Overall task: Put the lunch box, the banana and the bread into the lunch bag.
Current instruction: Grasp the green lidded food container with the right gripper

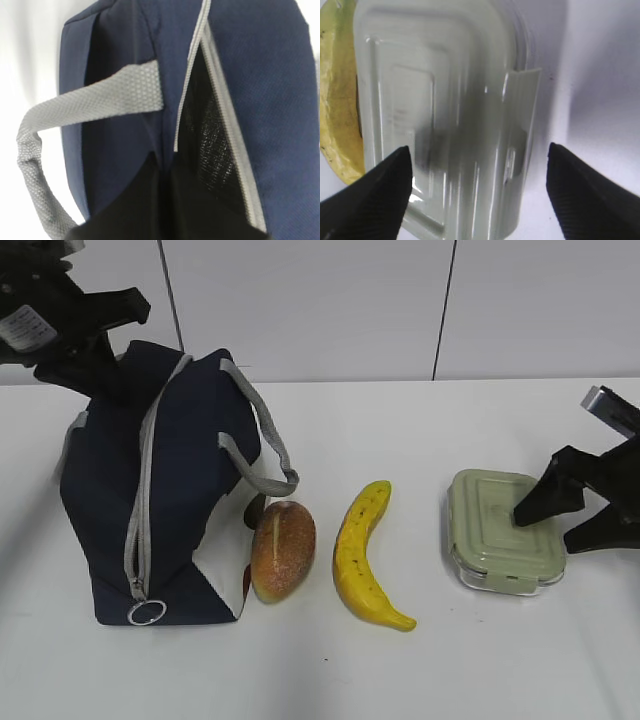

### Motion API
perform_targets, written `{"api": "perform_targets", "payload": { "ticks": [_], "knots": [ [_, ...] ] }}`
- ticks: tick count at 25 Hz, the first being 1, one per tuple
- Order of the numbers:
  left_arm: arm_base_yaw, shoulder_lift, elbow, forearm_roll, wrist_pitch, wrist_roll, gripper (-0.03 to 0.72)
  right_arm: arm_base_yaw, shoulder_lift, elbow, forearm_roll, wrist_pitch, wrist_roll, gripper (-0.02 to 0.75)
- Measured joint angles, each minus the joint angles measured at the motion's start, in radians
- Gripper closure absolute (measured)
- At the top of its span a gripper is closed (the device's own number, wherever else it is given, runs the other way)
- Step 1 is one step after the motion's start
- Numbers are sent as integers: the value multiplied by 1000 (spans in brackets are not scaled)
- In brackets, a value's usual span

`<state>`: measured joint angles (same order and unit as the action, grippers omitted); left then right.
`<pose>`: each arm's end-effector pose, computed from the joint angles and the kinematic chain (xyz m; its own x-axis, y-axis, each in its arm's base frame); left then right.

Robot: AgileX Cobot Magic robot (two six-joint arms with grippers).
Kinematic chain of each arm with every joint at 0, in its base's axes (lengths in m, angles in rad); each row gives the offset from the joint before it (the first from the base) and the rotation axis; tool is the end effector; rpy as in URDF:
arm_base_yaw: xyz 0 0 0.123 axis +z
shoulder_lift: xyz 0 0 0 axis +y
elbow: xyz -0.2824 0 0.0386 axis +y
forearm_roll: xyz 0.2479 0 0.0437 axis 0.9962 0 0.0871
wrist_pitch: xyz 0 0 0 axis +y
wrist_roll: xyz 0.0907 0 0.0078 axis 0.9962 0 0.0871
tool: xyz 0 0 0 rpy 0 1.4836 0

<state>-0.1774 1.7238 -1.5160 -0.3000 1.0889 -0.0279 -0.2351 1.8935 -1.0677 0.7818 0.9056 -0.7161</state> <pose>0.3553 -0.0879 0.3062 -0.9458 0.0034 -0.3246 0.1073 0.9471 -0.3025 0.3362 -0.0286 0.1506 -0.9780 0.0926 -0.1867 -0.0205 0.8489 0.5281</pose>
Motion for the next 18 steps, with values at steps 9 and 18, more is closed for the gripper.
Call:
{"api": "perform_targets", "payload": {
  "ticks": [9, 18],
  "knots": [
    [0, 0, 0, 0, 6, 0, 691, -2, 38, -3, 59, -8, -64, 153],
    [0, 0, 0, 0, 7, 0, 691, -2, 40, -3, 81, -14, -84, 168]
  ]
}}
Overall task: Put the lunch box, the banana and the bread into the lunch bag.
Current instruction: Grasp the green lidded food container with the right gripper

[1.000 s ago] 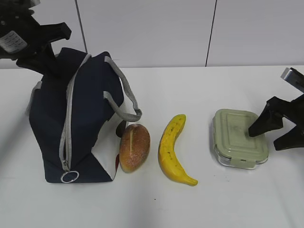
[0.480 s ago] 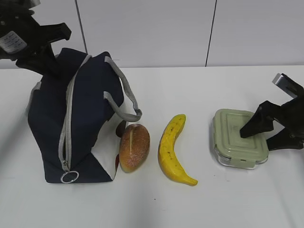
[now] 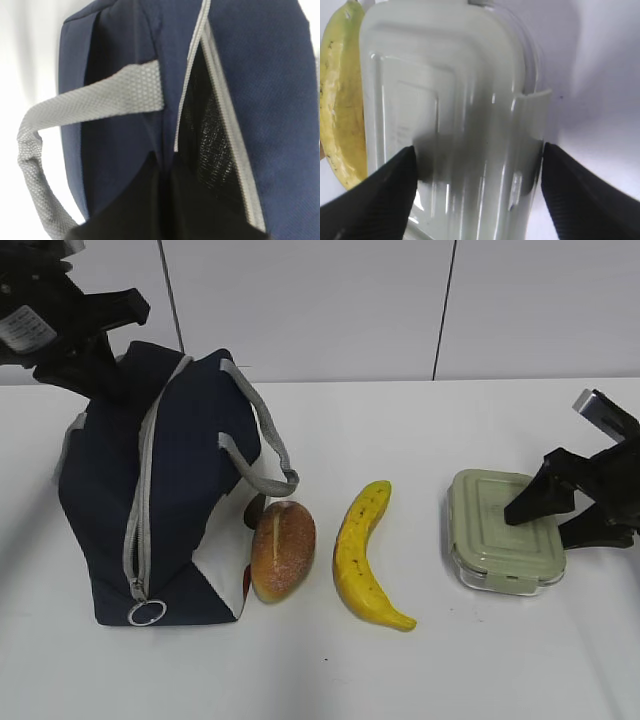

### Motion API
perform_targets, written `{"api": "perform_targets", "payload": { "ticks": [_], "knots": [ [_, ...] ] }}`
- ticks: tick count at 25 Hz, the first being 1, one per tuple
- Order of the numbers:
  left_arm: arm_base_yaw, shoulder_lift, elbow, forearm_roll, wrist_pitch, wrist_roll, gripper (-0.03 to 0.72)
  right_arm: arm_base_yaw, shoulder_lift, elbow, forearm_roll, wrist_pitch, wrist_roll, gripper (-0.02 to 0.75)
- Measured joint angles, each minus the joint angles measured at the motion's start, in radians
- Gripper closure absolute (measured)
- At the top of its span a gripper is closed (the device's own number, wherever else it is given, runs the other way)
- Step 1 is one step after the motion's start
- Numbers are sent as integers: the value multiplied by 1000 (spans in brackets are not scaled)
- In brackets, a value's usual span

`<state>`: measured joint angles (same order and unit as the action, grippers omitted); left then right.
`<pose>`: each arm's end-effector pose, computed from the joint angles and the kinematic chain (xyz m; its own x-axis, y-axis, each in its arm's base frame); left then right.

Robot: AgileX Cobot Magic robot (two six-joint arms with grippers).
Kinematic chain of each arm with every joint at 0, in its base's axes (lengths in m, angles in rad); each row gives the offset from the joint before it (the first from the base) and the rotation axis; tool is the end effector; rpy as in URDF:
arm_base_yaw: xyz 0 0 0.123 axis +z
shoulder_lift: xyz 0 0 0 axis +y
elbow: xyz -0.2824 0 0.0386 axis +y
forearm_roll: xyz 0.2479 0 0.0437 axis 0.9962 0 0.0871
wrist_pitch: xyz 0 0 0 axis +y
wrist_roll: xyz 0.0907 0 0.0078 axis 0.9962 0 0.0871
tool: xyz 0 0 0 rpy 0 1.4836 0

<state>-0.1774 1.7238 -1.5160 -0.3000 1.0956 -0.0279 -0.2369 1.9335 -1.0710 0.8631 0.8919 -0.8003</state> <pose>0.3547 -0.0879 0.3060 -0.9479 0.0056 -0.3186 0.1072 0.9471 -0.3024 0.3424 -0.0272 0.1406 -0.9722 0.0967 -0.2131 -0.0403 0.8277 0.5597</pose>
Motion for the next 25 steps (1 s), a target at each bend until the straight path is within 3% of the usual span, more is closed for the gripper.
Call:
{"api": "perform_targets", "payload": {
  "ticks": [4, 10, 12, 20, 25],
  "knots": [
    [0, 0, 0, 0, 0, 0, 691, 0, 0, 0, 1, 9, -2, 196],
    [0, 0, 0, 0, 1, 0, 691, 0, 0, -2, 13, 28, -2, 376],
    [0, 0, 0, 0, 1, 0, 691, 0, 0, -2, 18, 32, -2, 401],
    [0, 0, 0, 0, 7, 0, 691, 0, 0, -4, 18, 32, -4, 406],
    [0, 0, 0, 0, 11, 0, 691, 0, 5, -4, 49, 34, -59, 351]
  ]
}}
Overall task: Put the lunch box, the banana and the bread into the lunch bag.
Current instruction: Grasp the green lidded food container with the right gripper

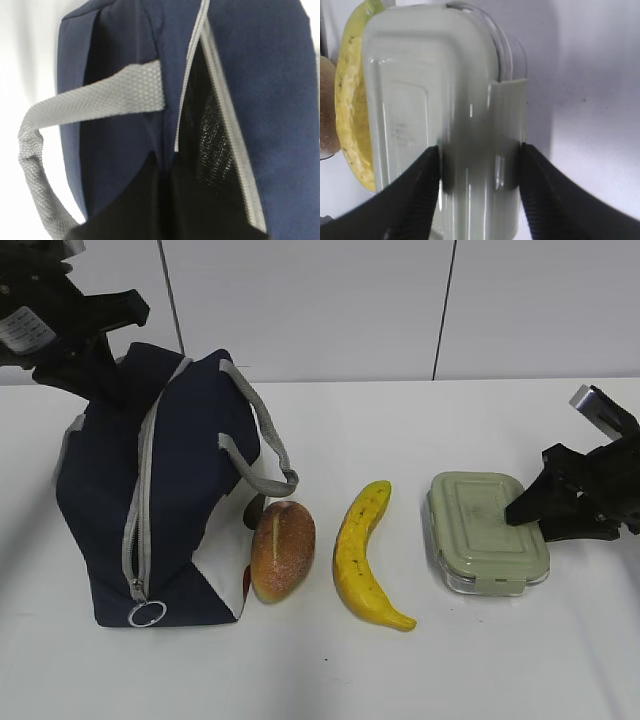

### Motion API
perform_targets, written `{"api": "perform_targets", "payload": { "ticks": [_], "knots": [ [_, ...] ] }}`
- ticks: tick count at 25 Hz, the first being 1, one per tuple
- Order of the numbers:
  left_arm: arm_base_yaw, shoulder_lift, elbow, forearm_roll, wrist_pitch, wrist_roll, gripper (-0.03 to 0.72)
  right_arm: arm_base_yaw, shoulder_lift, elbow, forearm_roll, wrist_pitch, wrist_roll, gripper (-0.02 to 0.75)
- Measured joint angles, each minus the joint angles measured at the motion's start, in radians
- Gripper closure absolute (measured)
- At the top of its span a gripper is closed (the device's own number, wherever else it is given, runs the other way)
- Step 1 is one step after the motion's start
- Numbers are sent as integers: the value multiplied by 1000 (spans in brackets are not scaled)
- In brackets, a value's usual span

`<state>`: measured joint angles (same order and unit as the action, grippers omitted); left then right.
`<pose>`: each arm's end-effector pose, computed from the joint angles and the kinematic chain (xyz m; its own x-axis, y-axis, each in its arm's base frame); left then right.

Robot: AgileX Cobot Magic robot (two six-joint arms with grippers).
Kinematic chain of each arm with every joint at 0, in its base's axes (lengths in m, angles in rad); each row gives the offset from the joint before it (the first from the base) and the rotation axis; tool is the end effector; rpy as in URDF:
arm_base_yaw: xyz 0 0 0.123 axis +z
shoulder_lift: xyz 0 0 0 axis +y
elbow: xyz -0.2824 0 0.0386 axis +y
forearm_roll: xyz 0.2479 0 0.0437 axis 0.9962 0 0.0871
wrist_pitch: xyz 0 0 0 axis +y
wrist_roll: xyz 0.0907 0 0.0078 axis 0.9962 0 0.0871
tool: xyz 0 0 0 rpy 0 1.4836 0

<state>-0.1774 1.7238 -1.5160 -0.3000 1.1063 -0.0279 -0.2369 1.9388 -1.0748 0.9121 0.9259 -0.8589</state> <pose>0.3538 -0.0879 0.3057 -0.9510 0.0090 -0.3090 0.1071 0.9472 -0.3021 0.3436 -0.0237 0.1424 -0.9696 0.0768 -0.2324 -0.0790 0.8007 0.5939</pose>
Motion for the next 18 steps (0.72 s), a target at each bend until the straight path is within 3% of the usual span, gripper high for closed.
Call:
{"api": "perform_targets", "payload": {
  "ticks": [9, 18],
  "knots": [
    [0, 0, 0, -1, 2, 0, 691, 0, 62, 0, 75, 42, -45, 244],
    [0, 0, 0, -1, 3, 0, 691, 0, 84, 0, 115, 66, -92, 235]
  ]
}}
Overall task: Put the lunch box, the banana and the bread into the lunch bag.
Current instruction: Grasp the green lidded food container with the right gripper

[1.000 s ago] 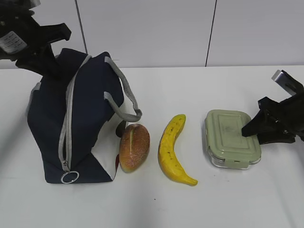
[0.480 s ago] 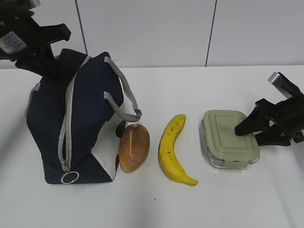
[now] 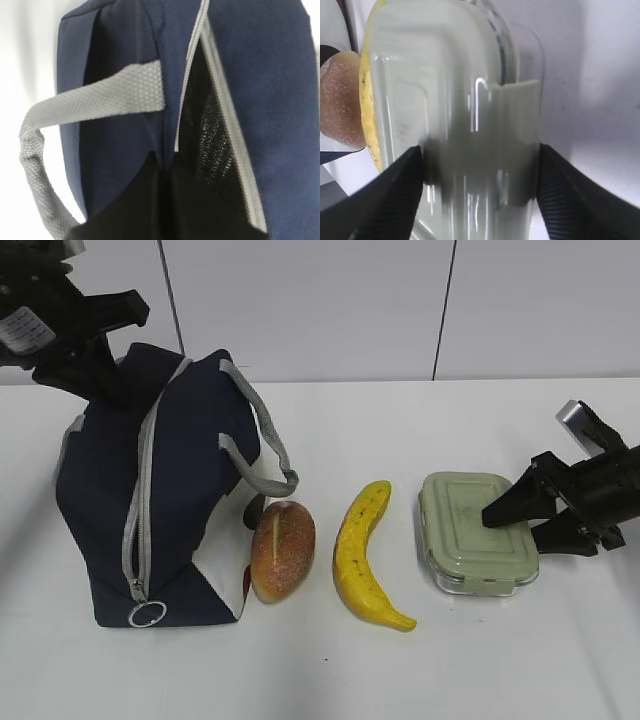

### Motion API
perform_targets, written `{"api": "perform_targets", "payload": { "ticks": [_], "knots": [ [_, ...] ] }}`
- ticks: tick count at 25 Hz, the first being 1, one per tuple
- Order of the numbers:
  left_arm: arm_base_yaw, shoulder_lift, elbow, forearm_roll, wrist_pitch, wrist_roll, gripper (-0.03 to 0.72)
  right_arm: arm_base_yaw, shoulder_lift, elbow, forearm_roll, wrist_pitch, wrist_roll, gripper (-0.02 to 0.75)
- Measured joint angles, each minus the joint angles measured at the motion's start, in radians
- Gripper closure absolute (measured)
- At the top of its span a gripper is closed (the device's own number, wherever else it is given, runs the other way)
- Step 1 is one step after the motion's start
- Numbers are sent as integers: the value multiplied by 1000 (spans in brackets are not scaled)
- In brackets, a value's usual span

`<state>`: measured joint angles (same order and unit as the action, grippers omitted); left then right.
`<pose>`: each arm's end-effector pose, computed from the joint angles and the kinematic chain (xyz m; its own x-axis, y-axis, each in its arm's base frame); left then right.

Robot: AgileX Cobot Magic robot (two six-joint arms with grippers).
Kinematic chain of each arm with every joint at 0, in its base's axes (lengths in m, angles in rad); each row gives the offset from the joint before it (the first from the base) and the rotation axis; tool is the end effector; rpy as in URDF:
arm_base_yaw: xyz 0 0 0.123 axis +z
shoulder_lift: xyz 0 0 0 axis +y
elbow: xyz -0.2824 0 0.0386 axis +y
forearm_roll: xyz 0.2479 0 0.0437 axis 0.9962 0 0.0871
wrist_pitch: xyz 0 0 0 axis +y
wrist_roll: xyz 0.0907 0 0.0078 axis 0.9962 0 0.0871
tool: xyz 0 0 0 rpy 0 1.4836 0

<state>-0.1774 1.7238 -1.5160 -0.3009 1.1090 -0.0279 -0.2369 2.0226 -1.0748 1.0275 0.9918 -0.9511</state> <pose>0.3536 -0.0879 0.3056 -0.9519 0.0095 -0.3064 0.1069 0.9470 -0.3029 0.3465 -0.0165 0.1210 -0.9777 0.0830 -0.1928 -0.0752 0.7193 0.6906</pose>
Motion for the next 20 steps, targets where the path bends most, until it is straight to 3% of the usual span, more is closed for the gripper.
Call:
{"api": "perform_targets", "payload": {
  "ticks": [7, 20],
  "knots": [
    [0, 0, 0, 0, 0, 0, 691, -2, 2, -3, 17, 28, 0, 358],
    [0, 0, 0, 0, 5, 0, 691, -2, 11, -64, 6, 60, 0, 365]
  ]
}}
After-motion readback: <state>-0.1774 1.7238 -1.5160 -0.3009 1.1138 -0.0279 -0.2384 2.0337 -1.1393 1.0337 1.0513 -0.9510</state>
